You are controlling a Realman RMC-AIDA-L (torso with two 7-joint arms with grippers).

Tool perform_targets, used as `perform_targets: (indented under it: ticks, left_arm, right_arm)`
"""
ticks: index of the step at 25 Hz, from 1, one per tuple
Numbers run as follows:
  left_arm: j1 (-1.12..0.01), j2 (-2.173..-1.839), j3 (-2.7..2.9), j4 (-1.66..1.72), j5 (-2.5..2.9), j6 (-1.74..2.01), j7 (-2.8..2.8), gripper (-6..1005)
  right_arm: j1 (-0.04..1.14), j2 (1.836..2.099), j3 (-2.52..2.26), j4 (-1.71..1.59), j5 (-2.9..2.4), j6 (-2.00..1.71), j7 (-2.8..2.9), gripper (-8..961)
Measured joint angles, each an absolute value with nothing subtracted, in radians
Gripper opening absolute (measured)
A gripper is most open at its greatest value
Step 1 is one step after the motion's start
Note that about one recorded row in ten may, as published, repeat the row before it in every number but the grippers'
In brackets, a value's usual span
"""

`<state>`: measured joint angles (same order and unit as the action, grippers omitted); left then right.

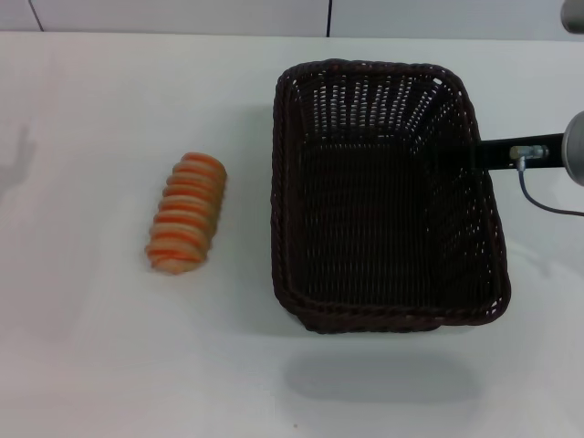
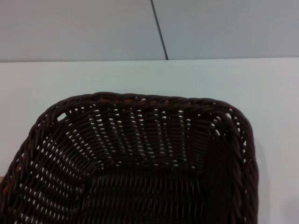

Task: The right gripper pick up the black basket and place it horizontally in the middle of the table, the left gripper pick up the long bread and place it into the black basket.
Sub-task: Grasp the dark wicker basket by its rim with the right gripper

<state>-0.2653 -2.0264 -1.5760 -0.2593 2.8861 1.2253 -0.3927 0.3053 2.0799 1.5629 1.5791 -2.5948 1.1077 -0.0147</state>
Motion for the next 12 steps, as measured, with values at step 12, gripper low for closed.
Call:
perform_targets:
  ticks: [12]
  left_arm:
    - [-0.261,-2.026,-1.586,-0.259,2.886,1.232,-0.393,773]
  right_arm:
    - [0.305,2.08,1.547,1.54,-2.572,1.078,-0.017,714]
